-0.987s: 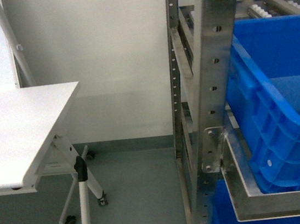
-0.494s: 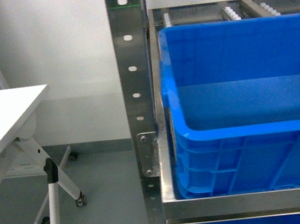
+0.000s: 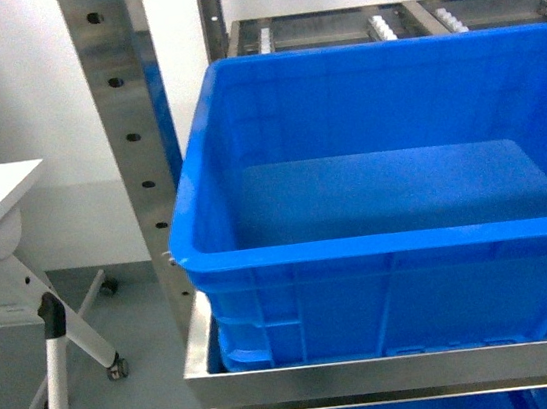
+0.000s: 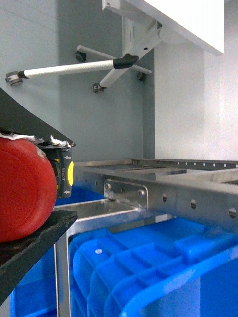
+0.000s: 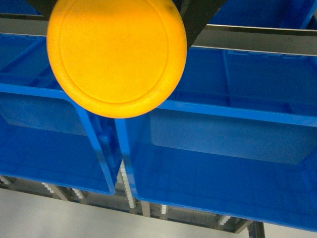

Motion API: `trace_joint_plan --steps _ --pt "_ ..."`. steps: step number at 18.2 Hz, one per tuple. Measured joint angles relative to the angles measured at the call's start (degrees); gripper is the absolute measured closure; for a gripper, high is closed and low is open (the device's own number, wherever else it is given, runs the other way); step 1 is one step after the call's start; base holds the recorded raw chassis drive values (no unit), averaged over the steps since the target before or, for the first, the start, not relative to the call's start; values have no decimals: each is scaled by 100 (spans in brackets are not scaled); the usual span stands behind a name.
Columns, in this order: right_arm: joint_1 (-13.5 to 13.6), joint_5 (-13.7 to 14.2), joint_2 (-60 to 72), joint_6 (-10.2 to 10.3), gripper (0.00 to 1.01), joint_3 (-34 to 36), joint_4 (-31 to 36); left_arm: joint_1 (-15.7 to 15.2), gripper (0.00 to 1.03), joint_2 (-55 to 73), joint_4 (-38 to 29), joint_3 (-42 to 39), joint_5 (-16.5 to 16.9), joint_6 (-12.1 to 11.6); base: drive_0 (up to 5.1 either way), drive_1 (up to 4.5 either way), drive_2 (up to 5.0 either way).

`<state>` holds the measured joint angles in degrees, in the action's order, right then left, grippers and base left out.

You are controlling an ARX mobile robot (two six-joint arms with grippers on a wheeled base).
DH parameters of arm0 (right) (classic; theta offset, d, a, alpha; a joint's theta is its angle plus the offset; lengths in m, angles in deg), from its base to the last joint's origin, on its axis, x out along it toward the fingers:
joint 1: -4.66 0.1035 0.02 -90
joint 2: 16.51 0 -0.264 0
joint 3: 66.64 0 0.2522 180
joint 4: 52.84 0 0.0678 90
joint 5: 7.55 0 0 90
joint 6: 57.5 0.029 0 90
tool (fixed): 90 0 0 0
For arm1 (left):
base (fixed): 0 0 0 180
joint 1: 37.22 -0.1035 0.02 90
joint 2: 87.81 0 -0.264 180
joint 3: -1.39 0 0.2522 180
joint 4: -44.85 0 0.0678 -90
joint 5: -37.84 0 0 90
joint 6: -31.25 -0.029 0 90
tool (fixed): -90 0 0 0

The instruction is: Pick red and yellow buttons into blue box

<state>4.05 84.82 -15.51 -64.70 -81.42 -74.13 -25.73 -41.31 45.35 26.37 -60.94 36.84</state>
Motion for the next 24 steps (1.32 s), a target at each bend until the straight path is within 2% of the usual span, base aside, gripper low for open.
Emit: trace_joint_plan --steps 24 --pt "0 0 0 0 75 0 0 4 72 0 -13 0 2 0 507 -229 -229"
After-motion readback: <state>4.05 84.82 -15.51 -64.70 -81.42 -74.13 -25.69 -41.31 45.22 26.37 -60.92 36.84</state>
